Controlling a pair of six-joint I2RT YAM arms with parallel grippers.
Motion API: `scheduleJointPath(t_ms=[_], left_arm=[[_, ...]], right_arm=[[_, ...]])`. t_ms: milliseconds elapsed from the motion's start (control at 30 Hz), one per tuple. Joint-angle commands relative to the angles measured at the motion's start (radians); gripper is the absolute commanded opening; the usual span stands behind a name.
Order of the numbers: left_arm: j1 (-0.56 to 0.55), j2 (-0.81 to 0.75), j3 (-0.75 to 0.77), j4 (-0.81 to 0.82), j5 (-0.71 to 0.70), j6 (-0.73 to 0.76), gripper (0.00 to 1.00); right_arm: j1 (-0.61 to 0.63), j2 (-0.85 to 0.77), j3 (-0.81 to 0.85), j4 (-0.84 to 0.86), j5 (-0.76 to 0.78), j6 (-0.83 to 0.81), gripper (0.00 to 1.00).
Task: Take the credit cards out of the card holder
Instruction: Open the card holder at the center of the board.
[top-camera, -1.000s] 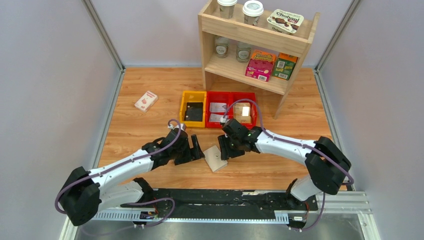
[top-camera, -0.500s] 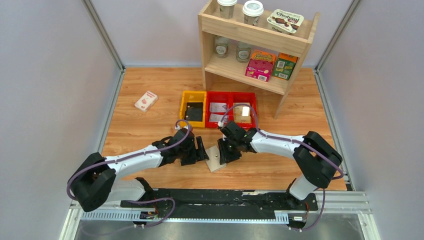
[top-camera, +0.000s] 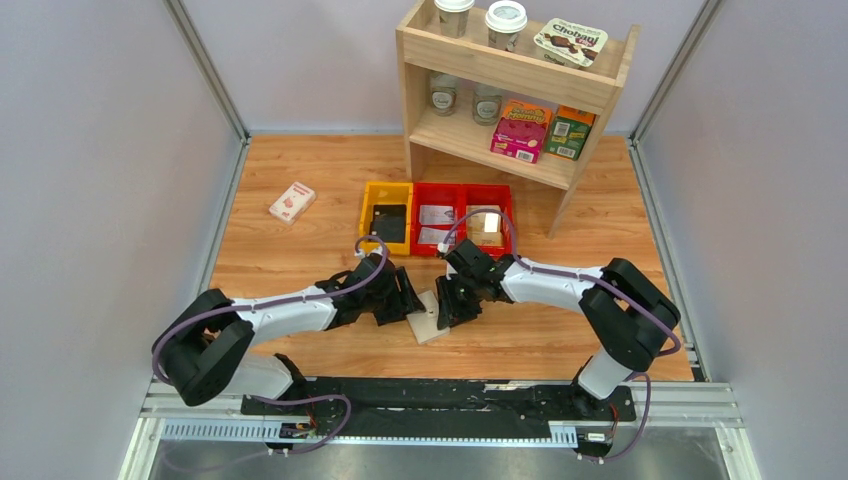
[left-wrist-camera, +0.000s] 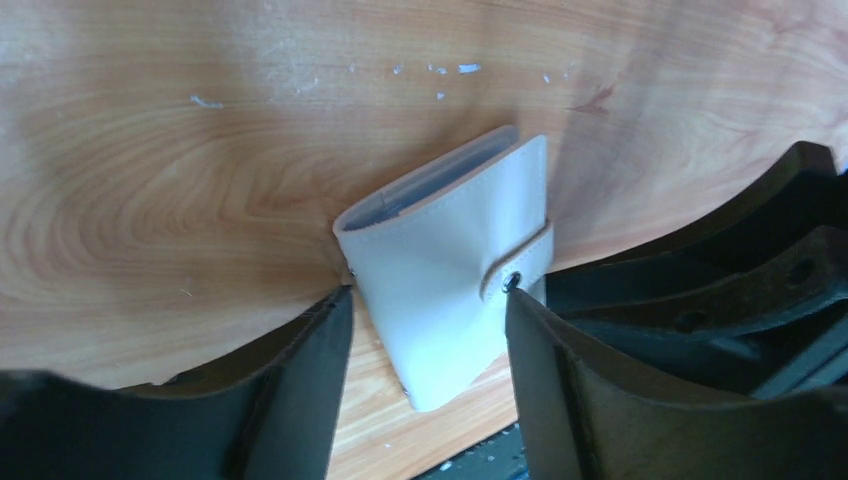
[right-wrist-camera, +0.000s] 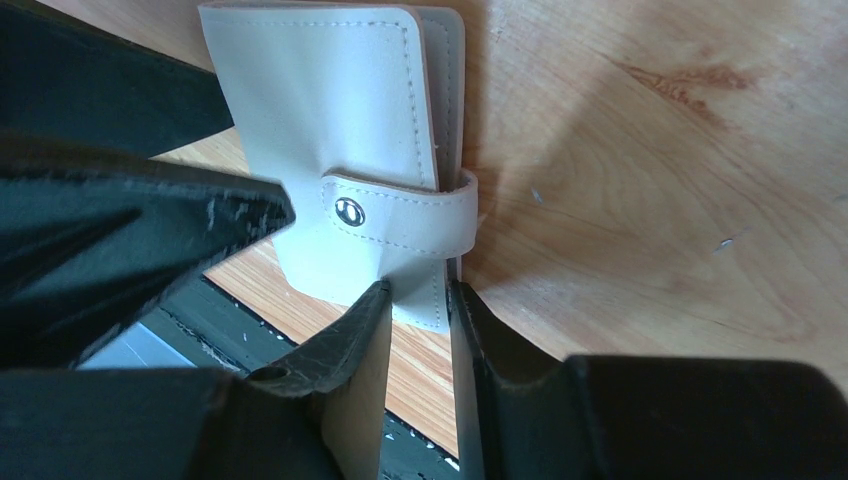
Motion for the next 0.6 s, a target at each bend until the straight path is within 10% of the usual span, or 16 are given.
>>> scheduleJointPath(t_ms=[0, 400, 567], left_arm=[[-0.006, 0.039, -0.033, 0.024, -0.03, -0.036, 0.62], [-0.006, -0.03, -0.07, 0.05, -0.063, -0.041, 0.0], [-0.009, -0.064, -0.065, 0.041, -0.091, -0.025, 0.0]], right_arm=[[-0.005, 0.015, -0.011, 0.042, -0.019, 0.002, 0.3], [-0.004, -0.053, -0.024, 0.039, 0.015, 0.01, 0.34], [0.051, -0.129, 0.03, -0.047, 0.188, 0.013, 0.34]])
